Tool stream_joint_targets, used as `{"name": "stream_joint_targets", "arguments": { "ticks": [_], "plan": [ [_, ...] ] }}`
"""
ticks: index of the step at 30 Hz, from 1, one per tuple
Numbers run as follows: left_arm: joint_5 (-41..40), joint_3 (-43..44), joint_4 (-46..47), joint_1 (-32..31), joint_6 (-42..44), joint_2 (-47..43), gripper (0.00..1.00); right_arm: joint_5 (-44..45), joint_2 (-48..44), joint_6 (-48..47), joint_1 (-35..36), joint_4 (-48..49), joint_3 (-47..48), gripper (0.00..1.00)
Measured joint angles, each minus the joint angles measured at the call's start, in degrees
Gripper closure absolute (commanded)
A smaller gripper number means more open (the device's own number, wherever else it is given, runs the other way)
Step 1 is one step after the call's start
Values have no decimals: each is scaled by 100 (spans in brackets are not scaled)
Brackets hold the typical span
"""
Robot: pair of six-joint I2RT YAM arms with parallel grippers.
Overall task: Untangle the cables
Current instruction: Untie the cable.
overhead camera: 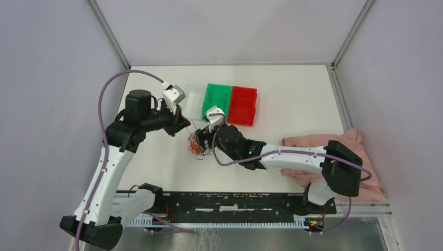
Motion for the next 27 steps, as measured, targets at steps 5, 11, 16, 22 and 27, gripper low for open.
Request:
{"name": "stream_joint_targets", "arguments": {
  "ticks": [5, 11, 16, 22, 27],
  "plan": [
    [264, 138, -162, 0, -2, -26, 97, 345, 57, 2, 0, 341, 22, 23],
    [494, 236, -393, 0, -4, -24, 97, 651, 127, -11, 0, 568, 28, 23],
    [645, 332, -426, 2, -4, -24, 97, 717, 236, -7, 0, 610, 186, 22],
    [761, 695, -457, 11, -74, 96, 97, 667, 564, 326, 0, 852, 374, 20],
    [968, 1113, -461, -2, -186, 273, 97, 553, 815, 809, 4, 1108, 387, 21]
  ]
}}
